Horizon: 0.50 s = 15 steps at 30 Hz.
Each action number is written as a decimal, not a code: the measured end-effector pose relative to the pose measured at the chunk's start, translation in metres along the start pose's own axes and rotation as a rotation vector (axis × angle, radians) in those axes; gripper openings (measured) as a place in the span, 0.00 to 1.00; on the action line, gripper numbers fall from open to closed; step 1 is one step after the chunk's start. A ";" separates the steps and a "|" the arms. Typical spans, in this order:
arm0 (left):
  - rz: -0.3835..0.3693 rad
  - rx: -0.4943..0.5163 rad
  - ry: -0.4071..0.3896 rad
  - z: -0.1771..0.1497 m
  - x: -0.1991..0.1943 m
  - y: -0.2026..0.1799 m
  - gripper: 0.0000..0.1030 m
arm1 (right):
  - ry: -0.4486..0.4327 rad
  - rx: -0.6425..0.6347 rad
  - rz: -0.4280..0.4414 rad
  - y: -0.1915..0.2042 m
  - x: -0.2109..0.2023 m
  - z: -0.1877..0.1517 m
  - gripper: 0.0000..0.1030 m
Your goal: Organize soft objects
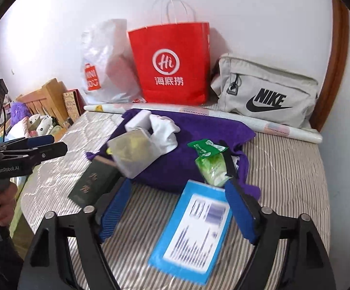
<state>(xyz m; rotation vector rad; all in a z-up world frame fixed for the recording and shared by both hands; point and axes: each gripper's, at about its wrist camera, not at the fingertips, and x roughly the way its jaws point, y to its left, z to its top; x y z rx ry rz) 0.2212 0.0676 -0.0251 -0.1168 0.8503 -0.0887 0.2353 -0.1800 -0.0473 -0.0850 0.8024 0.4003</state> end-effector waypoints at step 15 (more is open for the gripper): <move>0.080 0.060 -0.125 -0.073 -0.099 -0.070 0.93 | -0.045 0.064 -0.023 0.029 -0.105 -0.068 0.89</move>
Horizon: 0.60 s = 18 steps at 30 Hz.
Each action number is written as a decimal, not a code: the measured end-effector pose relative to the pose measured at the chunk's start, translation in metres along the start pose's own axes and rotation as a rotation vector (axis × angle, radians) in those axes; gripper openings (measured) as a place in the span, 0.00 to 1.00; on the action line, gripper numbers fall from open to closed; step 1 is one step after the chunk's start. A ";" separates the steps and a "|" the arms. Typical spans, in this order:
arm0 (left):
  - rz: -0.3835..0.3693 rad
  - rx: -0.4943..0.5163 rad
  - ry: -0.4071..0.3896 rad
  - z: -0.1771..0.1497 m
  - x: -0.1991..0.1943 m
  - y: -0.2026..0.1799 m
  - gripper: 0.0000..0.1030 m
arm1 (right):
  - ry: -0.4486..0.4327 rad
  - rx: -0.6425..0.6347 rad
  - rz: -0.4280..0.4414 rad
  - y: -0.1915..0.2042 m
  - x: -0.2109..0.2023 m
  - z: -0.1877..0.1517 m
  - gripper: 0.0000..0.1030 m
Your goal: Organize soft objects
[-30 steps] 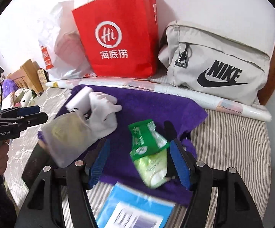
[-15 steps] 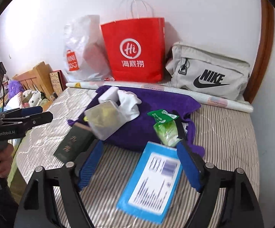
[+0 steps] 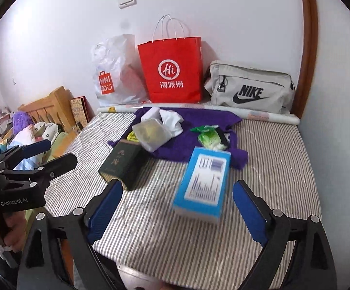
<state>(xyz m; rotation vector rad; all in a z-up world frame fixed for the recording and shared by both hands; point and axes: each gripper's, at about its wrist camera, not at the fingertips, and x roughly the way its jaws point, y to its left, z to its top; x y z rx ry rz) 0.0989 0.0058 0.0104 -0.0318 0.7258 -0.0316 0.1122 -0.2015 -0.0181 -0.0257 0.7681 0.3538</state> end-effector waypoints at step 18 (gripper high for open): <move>0.019 -0.042 -0.016 -0.038 -0.042 -0.015 0.93 | -0.035 -0.001 0.006 0.011 -0.041 -0.042 0.92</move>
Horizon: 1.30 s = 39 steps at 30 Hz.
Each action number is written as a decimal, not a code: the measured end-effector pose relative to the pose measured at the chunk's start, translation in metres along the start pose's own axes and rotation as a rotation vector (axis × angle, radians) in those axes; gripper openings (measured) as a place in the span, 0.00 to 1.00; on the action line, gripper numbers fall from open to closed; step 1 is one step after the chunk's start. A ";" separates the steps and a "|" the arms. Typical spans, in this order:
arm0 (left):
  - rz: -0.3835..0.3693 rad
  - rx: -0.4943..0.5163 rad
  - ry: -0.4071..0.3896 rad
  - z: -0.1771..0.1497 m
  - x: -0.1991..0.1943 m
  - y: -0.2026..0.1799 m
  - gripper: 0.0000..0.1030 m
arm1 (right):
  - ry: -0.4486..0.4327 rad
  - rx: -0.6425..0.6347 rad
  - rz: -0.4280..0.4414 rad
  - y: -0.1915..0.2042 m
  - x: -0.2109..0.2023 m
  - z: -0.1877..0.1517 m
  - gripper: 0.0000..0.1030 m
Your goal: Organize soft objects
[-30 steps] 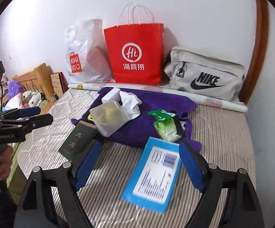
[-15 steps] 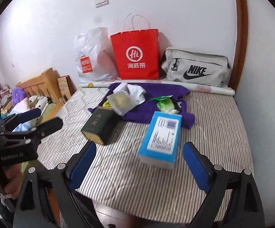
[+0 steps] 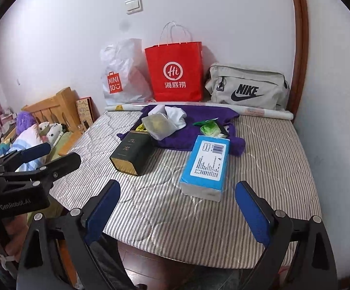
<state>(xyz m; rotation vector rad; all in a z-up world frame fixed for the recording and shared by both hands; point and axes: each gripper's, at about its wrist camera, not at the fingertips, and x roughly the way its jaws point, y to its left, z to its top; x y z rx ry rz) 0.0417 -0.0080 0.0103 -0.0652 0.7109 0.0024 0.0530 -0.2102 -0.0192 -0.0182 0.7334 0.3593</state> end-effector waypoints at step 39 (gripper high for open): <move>-0.007 -0.013 0.001 -0.005 -0.009 -0.005 0.93 | -0.024 0.014 -0.016 -0.002 -0.013 -0.005 0.92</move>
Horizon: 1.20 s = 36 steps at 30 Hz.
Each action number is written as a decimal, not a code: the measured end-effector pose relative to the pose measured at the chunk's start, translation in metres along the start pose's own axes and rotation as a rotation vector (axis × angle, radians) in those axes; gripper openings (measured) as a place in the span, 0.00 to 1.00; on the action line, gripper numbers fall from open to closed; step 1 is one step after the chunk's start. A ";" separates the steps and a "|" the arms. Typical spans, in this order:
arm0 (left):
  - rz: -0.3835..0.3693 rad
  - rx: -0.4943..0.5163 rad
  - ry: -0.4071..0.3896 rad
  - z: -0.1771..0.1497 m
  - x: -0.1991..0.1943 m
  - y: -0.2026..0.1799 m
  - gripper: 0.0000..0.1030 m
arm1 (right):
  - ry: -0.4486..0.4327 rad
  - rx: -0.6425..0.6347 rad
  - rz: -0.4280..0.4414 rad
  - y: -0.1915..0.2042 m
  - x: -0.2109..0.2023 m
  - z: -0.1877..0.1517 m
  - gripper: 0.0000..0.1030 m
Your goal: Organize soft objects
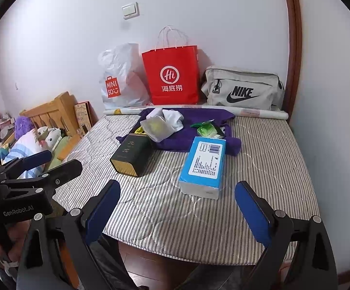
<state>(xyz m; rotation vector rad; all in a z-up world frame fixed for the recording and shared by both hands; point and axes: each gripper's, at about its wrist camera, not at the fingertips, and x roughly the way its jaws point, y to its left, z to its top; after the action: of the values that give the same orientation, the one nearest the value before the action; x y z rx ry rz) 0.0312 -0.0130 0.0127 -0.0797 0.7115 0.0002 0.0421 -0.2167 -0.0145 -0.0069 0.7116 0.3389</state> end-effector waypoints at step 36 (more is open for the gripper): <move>-0.003 -0.008 0.000 -0.001 -0.004 0.000 0.93 | -0.001 0.000 -0.005 0.000 -0.002 -0.002 0.92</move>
<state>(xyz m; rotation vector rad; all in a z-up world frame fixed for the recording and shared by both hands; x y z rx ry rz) 0.0275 -0.0128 0.0141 -0.0881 0.7117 0.0002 0.0392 -0.2180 -0.0145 -0.0083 0.7110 0.3338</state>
